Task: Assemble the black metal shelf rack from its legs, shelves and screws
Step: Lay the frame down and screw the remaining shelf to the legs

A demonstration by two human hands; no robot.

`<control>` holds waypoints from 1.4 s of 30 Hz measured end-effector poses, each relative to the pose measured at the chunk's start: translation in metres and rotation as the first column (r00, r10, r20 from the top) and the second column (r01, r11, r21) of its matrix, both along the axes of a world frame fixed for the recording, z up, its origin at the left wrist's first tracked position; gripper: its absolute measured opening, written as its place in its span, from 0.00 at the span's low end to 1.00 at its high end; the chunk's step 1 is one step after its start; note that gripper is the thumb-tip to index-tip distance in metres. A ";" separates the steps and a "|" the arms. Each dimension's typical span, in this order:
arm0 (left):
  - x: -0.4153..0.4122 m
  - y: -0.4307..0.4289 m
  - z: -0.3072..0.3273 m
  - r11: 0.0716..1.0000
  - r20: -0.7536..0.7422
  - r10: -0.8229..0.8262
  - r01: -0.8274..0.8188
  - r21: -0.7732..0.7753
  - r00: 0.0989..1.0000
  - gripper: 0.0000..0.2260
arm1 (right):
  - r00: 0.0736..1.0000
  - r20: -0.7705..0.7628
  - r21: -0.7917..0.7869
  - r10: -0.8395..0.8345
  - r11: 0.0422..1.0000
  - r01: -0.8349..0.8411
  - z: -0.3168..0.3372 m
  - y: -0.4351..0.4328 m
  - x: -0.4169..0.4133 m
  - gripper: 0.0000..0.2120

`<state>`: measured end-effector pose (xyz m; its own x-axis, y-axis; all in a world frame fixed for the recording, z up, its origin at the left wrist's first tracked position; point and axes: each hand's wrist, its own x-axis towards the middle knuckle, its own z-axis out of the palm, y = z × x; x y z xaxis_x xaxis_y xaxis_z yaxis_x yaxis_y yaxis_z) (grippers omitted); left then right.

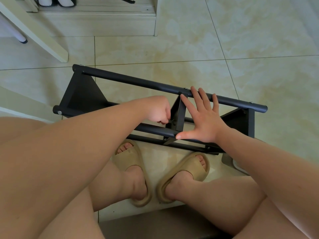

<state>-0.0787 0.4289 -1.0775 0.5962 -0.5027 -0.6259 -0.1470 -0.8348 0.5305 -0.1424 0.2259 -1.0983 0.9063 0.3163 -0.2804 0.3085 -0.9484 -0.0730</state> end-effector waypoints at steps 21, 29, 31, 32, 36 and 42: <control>-0.008 -0.009 -0.016 0.686 -0.510 0.545 -0.703 -0.186 0.666 0.10 | 1.000 -0.004 -0.010 0.004 1.000 -0.004 0.001 0.000 0.000 0.61; -0.007 -0.009 -0.012 0.728 -0.477 0.518 -0.659 -0.190 0.710 0.10 | 1.000 0.001 -0.002 0.004 1.000 -0.004 0.001 0.000 0.000 0.61; -0.008 -0.010 -0.013 0.727 -0.496 0.517 -0.664 -0.177 0.698 0.06 | 1.000 0.001 -0.005 0.005 1.000 -0.005 0.001 0.000 0.000 0.61; -0.008 -0.010 -0.013 0.723 -0.512 0.518 -0.671 -0.166 0.685 0.04 | 1.000 0.001 -0.007 0.006 1.000 -0.006 0.001 0.000 0.000 0.61; -0.008 -0.010 -0.013 0.703 -0.565 0.537 -0.702 -0.110 0.626 0.03 | 1.000 -0.001 -0.008 0.005 1.000 -0.005 0.001 0.000 0.000 0.61; -0.008 -0.008 -0.014 0.721 -0.589 0.532 -0.690 -0.062 0.609 0.03 | 1.000 -0.009 0.000 0.003 1.000 -0.003 0.002 0.000 0.000 0.62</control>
<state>-0.0870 0.4206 -1.0920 0.4644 -0.3233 -0.8245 0.6945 -0.4449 0.5655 -0.1425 0.2261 -1.0965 0.9029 0.3190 -0.2882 0.3106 -0.9475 -0.0759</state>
